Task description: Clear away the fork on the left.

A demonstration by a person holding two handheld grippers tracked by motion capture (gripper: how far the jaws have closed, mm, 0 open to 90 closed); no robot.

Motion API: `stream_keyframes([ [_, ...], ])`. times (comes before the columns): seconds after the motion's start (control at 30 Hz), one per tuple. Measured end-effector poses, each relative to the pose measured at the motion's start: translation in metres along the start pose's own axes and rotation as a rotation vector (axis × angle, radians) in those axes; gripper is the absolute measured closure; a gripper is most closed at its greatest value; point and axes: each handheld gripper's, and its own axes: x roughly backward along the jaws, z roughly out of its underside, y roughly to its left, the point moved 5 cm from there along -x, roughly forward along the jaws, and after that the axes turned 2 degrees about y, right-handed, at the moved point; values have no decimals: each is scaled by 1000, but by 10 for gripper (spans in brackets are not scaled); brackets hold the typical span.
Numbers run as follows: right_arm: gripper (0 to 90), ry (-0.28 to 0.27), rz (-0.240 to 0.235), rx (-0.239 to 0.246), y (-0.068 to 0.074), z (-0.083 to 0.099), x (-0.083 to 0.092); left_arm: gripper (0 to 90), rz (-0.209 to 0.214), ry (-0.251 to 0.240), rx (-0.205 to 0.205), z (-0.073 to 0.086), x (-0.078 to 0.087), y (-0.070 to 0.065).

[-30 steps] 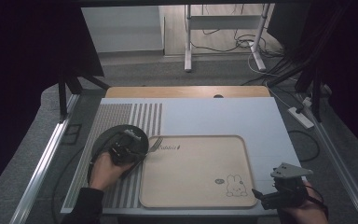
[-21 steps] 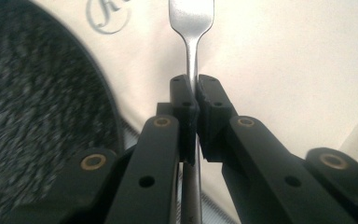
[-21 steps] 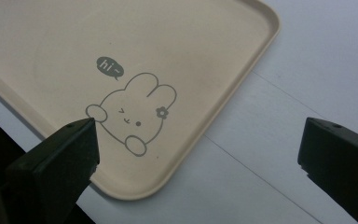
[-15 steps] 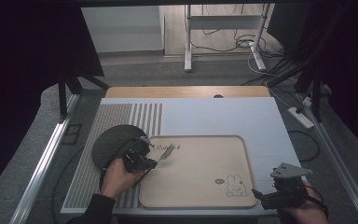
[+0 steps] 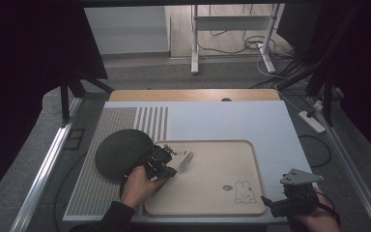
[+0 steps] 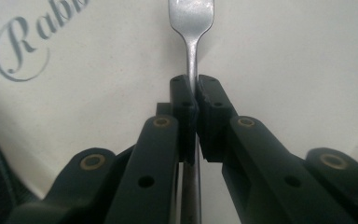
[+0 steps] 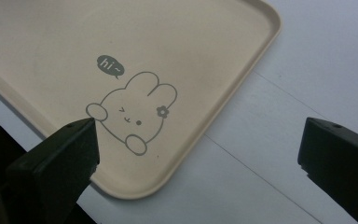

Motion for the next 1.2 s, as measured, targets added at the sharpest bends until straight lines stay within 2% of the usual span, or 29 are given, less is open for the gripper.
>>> stream_keyframes([
  [0.17,0,-1,-1,3,0,0,0,849,-30,37,-22,1,-10,0],
  [0.23,0,0,-2,3,0,0,0,841,-35,34,-54,2,-12,-1],
  [0.27,0,0,-3,5,0,0,0,807,-43,35,-72,3,-12,-1],
  [0.3,0,0,-3,5,0,0,0,768,-49,28,-79,2,-11,-1],
  [0.33,0,0,-3,5,0,0,0,744,-42,-12,-88,0,-6,-3],
  [0.37,0,0,-3,5,0,0,0,744,-42,-12,-88,0,-6,-3],
  [0.4,0,1,-3,5,0,0,0,744,-38,-40,-97,-2,-2,-5],
  [0.43,0,1,-2,6,0,0,0,797,-35,-56,-112,-3,1,-8],
  [0.47,0,1,-2,6,0,0,0,797,-26,-62,-120,-4,2,-10],
  [0.53,0,3,-1,7,1,0,-1,866,-3,-61,-136,-5,0,-15],
  [0.57,0,4,-1,8,1,0,-1,887,7,-47,-137,-6,-3,-17],
  [0.67,0,3,0,11,1,0,-1,891,0,-7,-144,-5,-12,-18],
  [0.77,0,4,-1,10,1,0,-1,891,-21,15,-136,-4,-17,-14],
  [0.87,0,3,-2,12,1,0,-1,891,-24,11,-102,-3,-17,-7],
  [1.2,0,5,-1,17,1,0,0,891,-83,13,1,6,-8,24],
])
